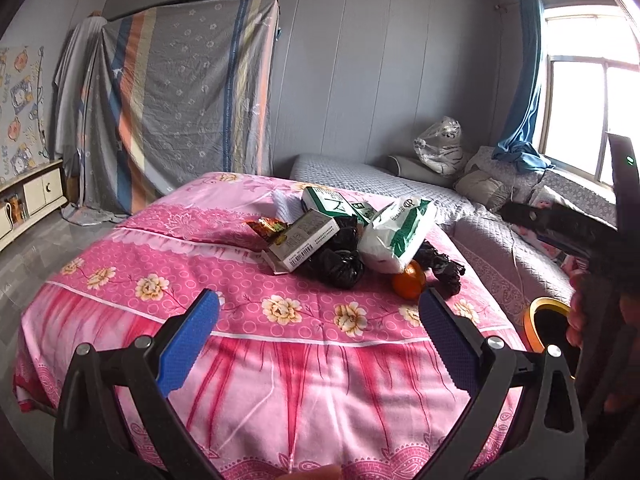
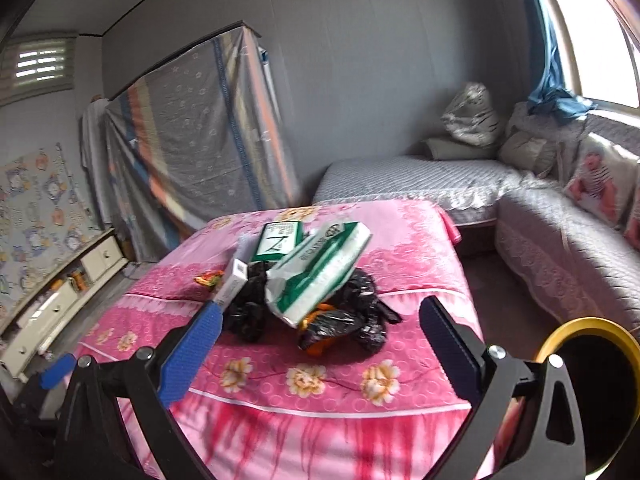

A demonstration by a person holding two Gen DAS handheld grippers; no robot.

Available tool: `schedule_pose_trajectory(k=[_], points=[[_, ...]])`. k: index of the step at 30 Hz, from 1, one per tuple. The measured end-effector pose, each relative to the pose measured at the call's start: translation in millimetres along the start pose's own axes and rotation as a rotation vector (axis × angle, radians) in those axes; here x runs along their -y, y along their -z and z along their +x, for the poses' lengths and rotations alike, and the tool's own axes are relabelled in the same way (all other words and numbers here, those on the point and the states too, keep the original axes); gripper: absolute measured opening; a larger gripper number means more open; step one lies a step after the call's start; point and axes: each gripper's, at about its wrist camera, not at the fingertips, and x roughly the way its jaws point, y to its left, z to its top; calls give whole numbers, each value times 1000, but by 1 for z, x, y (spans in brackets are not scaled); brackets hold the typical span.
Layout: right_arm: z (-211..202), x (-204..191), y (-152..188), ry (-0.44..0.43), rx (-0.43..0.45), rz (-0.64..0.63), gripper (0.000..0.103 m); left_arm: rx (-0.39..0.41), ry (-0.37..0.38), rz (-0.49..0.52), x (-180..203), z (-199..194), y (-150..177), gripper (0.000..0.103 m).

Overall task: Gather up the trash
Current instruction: 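Reach the right gripper to the white-green plastic bag and grasp it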

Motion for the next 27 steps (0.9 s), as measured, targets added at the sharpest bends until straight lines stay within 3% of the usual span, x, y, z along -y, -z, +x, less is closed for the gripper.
schedule_pose_trajectory(k=[3,6,8,14,18,20,22,24,27], points=[[48,28,-34,-123,-119,138,95,17,11,13,0,-2,3,96],[96,48,-58,-145,-210,220,95,23,66,4,-2,-1,6,96],[124,59,-67,-204,-290,267,95,10,124,-13,-5,4,9,96],[176,76,-75,-172,-358,336,95,-50,283,-46,-9,28,12,96],[209,81,-71,-134,-418,334,95,-60,213,3,-10,40,7,95],[218,83,-68,-123,-436,344,93,-73,213,40,-14,47,5,95],[231,83,-66,-105,-452,326,87,-96,210,67,-17,56,3,96],[235,79,-65,-71,-451,295,73,-121,143,92,-20,65,0,96],[239,73,-64,-75,-458,276,65,-161,58,124,-27,80,-4,96]])
